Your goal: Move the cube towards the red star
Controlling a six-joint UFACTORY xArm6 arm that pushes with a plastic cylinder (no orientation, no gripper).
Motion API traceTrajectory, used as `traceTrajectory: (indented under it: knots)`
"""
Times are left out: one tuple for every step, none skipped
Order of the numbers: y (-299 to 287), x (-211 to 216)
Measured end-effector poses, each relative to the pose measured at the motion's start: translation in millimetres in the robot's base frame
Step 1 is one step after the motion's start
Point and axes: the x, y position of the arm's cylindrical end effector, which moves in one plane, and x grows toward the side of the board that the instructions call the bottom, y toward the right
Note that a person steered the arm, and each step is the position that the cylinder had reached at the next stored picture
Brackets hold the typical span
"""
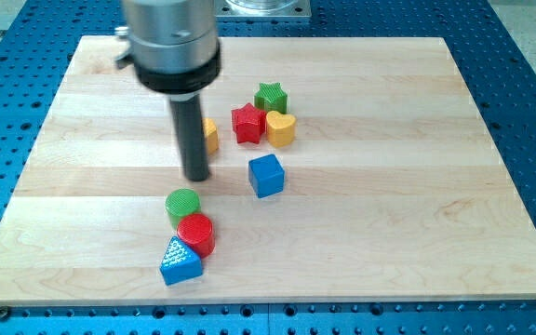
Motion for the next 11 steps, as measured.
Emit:
traceTrajectory:
  knots:
    - [8,-36]
    - [35,-40]
    - [16,15]
    - [87,41]
    - [121,48]
    - [135,-11]
    - [130,-8]
    - [136,27]
    - [124,-11]
    - [134,23]
    - [91,144]
